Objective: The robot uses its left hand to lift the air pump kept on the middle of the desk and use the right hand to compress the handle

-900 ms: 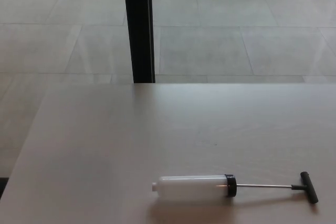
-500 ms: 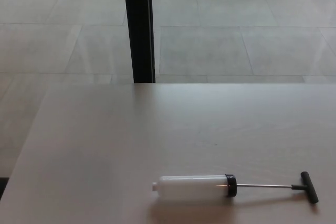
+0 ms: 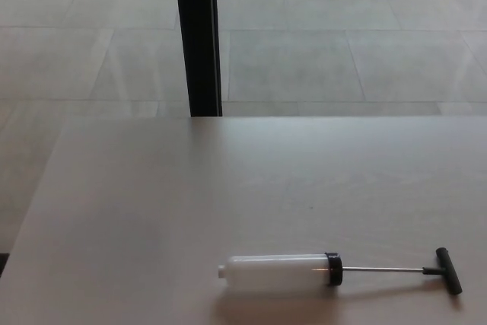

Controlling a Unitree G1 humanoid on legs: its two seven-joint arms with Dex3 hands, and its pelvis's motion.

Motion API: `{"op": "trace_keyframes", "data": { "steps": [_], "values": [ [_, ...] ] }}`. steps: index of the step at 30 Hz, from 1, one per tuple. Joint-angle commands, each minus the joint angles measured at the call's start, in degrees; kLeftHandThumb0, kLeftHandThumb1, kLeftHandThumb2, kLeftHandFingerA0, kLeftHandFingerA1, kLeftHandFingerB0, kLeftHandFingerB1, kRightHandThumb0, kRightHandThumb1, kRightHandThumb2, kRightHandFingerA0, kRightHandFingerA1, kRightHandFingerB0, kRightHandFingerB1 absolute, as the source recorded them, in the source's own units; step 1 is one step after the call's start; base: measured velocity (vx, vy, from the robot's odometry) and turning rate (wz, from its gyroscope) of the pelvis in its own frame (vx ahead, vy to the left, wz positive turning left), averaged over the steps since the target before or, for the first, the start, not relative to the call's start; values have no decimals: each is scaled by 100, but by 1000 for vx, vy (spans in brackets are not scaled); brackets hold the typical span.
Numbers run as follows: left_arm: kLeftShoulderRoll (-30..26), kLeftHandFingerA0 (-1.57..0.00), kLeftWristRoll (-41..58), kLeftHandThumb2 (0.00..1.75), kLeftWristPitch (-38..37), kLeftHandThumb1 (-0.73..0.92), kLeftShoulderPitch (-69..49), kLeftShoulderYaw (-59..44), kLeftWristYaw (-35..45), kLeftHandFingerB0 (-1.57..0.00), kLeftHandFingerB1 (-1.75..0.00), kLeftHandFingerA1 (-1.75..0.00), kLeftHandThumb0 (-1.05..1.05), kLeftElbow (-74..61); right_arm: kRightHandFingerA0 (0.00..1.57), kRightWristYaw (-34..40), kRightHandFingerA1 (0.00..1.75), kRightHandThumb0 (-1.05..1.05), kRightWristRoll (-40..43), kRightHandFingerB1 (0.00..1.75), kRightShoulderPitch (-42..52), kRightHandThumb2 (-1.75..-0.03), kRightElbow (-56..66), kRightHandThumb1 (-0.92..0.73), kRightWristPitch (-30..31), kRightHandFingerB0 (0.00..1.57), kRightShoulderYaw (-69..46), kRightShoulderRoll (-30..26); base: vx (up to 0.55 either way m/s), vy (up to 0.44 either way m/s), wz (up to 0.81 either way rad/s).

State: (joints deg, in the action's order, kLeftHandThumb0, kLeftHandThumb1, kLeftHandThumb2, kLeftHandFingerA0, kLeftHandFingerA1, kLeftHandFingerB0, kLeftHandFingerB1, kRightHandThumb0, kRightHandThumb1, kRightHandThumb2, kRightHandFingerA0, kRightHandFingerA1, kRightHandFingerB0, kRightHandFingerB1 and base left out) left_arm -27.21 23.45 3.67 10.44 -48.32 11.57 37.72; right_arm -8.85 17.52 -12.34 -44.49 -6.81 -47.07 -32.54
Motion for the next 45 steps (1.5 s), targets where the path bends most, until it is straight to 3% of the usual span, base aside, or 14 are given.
{"op": "trace_keyframes", "data": {
  "steps": [1, 2, 3, 6, 9, 11, 12, 13, 17, 18, 19, 20, 21, 45],
  "values": [
    [379, -40, -790, 66, 240, 86, 675, 2161, -185, -38, -41, -49, -72, -3443, 22, -56, 50, -68, -142, 41, -324, -98, 1893, -67, -223, 10, 815, 112, 0, 0, 0],
    [454, -33, -912, 109, 198, 70, 741, 2403, -178, -25, -52, -59, -64, -3676, 18, -109, 49, -67, -152, 40, -333, -98, 2029, -68, -233, 6, 927, 180, 0, 0, 0],
    [501, -38, -1104, 64, 153, 87, 812, 2649, -168, -35, -41, -50, -65, -3782, 27, -72, 39, -61, -244, 27, -347, -65, 2104, -85, -361, 14, 1028, 260, 0, 0, 0],
    [745, -49, -2004, 65, 174, 83, 993, 3754, -193, -43, -43, -58, -74, -4369, 26, 30, 50, -71, -390, 41, -251, -100, 2891, -67, -81, 10, 1477, 570, 0, 0, 0],
    [880, -52, -2601, 64, 131, 80, 1135, 4372, -254, -41, -46, -59, -75, -4504, 33, -10, 39, -70, -443, 29, -98, -65, 3297, -84, -99, 20, 1714, 730, 0, 0, 0],
    [1127, -58, -2841, 63, 240, 78, 1135, 4824, -331, -46, -45, -55, -74, -4519, 24, -127, 51, -72, -480, 42, 14, -99, 3503, -65, -178, 12, 1984, 930, 0, 0, 0],
    [1161, -61, -2903, 63, 190, 78, 1126, 4883, -359, -48, -46, -57, -71, -4517, 30, -110, 39, -69, -525, 30, 14, -65, 3524, -84, -196, 19, 2022, 935, 0, 0, 0],
    [1261, -59, -2955, 62, 139, 77, 1103, 5001, -402, -48, -46, -58, -70, -4519, 22, -107, 51, -72, -595, 43, 4, -98, 3541, -67, -238, 13, 2100, 948, 0, 0, 0],
    [1457, -61, -3036, 63, 347, 78, 1020, 5411, -481, -50, -47, -59, -68, -4586, 29, -61, 39, -67, -700, 30, 63, -65, 3652, -85, -210, 19, 2280, 1019, 0, 0, 0],
    [1426, -63, -3128, 63, 373, 78, 1010, 5507, -469, -51, -47, -59, -70, -4592, 24, -36, 51, -70, -701, 43, 81, -100, 3666, -68, -212, 11, 2303, 1058, 0, 0, 0],
    [1385, -60, -3166, 63, 407, 80, 1003, 5615, -408, -49, -48, -61, -72, -4570, 31, -22, 41, -68, -687, 30, 93, -66, 3661, -86, -241, 20, 2321, 1112, 0, 0, 0],
    [1354, -61, -3170, 62, 421, 80, 979, 5681, -375, -50, -50, -64, -74, -4562, 24, -23, 53, -72, -651, 44, 95, -100, 3672, -66, -218, 14, 2339, 1148, 0, 0, 0],
    [1292, -59, -3265, 64, 406, 81, 922, 5839, -293, -49, -49, -64, -77, -4484, 29, -96, 42, -72, -545, 30, 122, -65, 3637, -83, -156, 20, 2369, 1200, 0, 0, 0],
    [876, -49, -4750, 66, 255, 84, 730, 7466, -378, -41, -47, -63, -85, -4463, 46, 399, 49, -58, -498, 36, 316, -63, 3704, -78, -439, 36, 2248, 1851, 0, 0, 0]
  ]
}}
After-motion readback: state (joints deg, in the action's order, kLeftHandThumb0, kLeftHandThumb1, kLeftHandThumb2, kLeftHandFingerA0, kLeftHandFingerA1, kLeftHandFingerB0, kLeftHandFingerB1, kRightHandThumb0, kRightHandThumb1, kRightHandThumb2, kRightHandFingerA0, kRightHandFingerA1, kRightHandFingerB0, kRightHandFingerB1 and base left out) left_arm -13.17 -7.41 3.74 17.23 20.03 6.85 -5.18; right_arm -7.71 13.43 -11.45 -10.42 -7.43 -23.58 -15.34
